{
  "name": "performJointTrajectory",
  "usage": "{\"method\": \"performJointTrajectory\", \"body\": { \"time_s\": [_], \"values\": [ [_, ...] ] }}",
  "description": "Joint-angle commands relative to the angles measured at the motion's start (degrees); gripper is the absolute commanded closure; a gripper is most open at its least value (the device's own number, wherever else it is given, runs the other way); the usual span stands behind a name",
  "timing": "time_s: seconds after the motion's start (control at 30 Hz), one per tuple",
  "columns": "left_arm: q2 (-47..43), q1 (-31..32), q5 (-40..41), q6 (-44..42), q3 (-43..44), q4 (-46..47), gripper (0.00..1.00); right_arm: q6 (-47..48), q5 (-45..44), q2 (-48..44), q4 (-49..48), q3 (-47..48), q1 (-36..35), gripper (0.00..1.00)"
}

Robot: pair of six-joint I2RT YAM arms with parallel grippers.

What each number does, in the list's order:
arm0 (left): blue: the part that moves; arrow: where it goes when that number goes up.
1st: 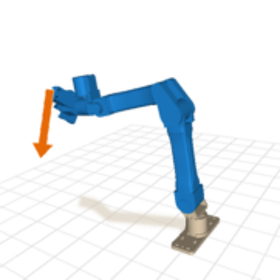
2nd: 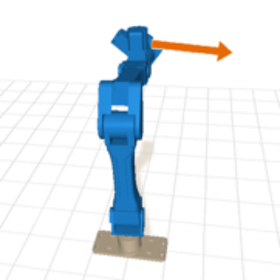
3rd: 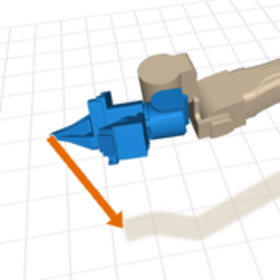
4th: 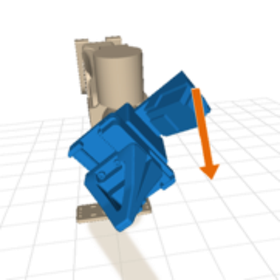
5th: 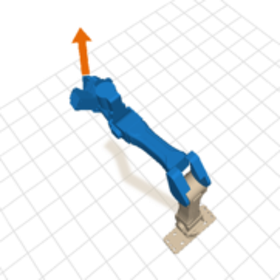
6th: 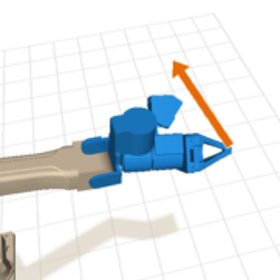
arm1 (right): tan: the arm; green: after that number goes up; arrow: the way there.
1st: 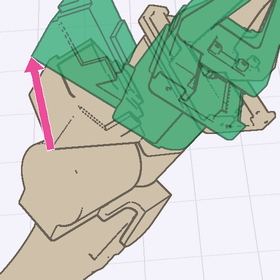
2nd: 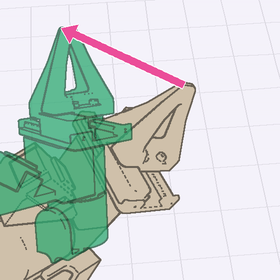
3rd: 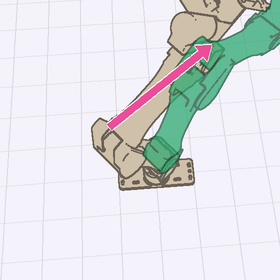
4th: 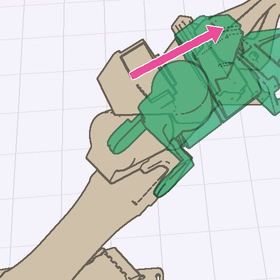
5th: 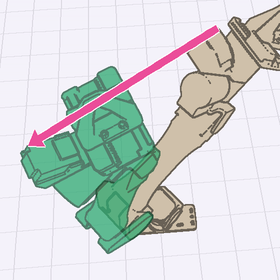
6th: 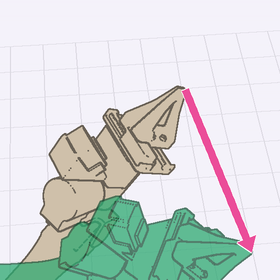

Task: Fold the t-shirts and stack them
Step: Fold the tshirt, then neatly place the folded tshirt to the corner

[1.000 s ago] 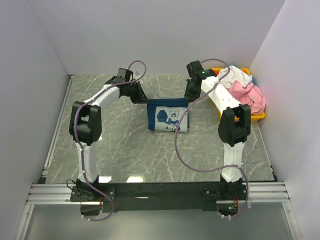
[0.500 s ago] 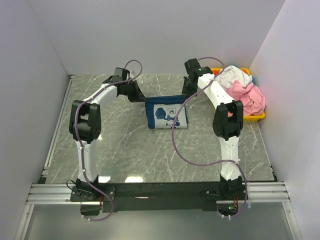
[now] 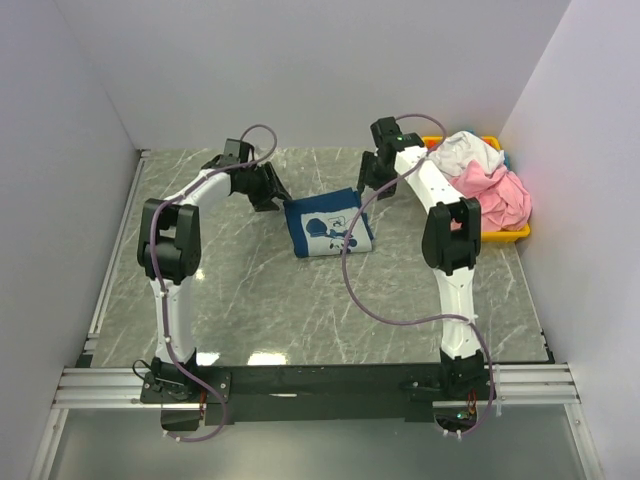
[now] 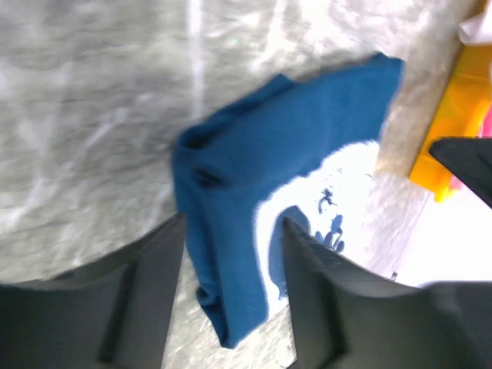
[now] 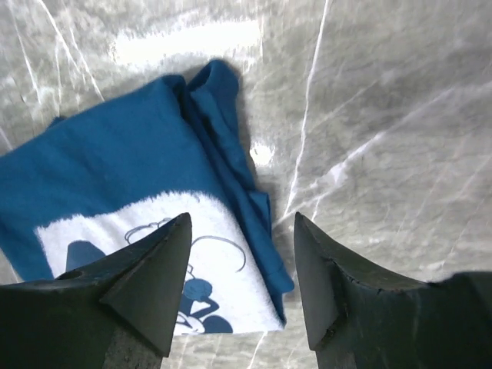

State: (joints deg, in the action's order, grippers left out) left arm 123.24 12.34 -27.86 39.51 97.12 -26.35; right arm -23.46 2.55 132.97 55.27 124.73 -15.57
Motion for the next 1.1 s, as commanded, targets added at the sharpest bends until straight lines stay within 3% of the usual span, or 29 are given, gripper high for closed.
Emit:
{"method": "performJointTrajectory", "body": {
  "time_s": [0.0, 0.43, 0.57, 0.8, 1.07],
  "values": [
    [-3.88, -0.56, 2.55, 0.4, -1.84, 1.03, 0.4, 1.84, 0.35, -4.64, -2.0, -2.01, 0.54, 0.37],
    [-11.17, -0.56, -7.82, 3.2, -19.24, 15.35, 0.29, 0.7, 9.49, -15.54, -9.81, -18.46, -6.31, 0.39],
    [-12.14, -0.56, -11.42, 4.96, -24.43, 21.94, 0.29, -0.18, 13.96, -14.67, -11.06, -20.49, -9.03, 0.41],
    [-12.5, -0.56, -10.9, 5.93, -28.91, 24.94, 0.28, -1.32, 17.57, -13.87, -12.37, -24.6, -12.9, 0.43],
    [-11.53, -0.38, -10.73, 7.51, -30.94, 28.19, 0.28, -1.59, 15.22, -9.05, -13.34, -28.49, -14.13, 0.47]
  ]
}}
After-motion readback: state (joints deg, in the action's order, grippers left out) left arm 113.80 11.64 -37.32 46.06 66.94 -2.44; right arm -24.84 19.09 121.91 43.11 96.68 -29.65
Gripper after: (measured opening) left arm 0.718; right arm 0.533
